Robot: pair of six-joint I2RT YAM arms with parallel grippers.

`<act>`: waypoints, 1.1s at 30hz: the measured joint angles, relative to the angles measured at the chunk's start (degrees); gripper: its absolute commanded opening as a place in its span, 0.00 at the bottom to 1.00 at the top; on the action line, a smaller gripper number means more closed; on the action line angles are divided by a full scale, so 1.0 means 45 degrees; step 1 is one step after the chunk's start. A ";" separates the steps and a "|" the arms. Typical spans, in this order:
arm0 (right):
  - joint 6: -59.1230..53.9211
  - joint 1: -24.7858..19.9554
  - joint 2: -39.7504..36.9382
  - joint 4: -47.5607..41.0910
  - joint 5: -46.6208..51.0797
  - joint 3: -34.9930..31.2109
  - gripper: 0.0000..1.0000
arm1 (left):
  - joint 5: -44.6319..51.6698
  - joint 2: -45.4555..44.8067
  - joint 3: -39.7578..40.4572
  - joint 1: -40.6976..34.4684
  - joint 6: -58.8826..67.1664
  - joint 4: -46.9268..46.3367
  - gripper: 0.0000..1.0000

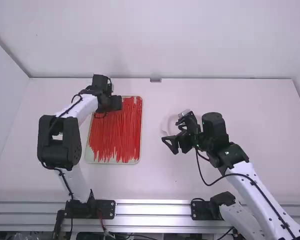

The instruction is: Fasten the cable tie

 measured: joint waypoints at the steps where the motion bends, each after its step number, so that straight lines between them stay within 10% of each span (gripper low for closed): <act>1: -0.0005 0.0000 0.0000 -0.0010 0.0005 0.0000 0.98 | -0.0005 0.0005 -0.0068 0.0000 -0.0005 0.0058 0.78; 33: -0.0044 0.0000 0.0000 -0.0034 0.0049 0.0000 0.98 | 0.0379 0.0024 -0.1598 0.0000 -0.0491 0.2560 0.83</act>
